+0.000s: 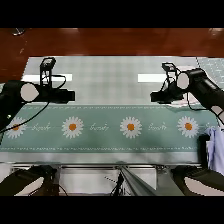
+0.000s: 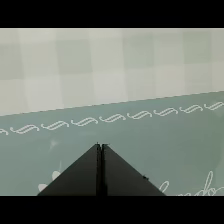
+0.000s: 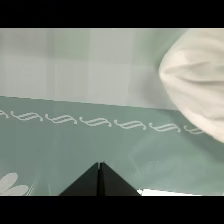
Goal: Fold the shirts.
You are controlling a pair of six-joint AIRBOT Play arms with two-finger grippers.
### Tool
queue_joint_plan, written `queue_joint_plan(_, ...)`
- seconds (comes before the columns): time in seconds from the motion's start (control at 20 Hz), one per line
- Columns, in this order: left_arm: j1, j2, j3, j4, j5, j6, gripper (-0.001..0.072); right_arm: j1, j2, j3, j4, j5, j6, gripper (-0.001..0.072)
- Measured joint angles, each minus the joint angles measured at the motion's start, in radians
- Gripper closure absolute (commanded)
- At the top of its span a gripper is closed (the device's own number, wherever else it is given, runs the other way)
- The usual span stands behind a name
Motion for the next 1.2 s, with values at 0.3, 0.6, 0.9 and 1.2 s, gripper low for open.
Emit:
queue_joint_plan(0.3,0.000,0.000,0.000,0.000,0.000,0.000,0.0683,0.000,0.000,0.000,0.000,0.000,0.000,0.0692)
queue_joint_plan(0.6,0.000,0.000,0.000,0.000,0.000,0.000,0.0683,0.000,0.000,0.000,0.000,0.000,0.000,0.0692)
queue_joint_plan(0.9,0.000,0.000,0.000,0.000,0.000,0.000,0.0683,0.000,0.000,0.000,0.001,-0.003,0.000,0.0692)
queue_joint_plan(1.2,0.000,-0.004,0.000,0.000,0.098,0.000,0.0469,0.000,-0.001,0.000,-0.083,-0.151,0.000,0.0462)
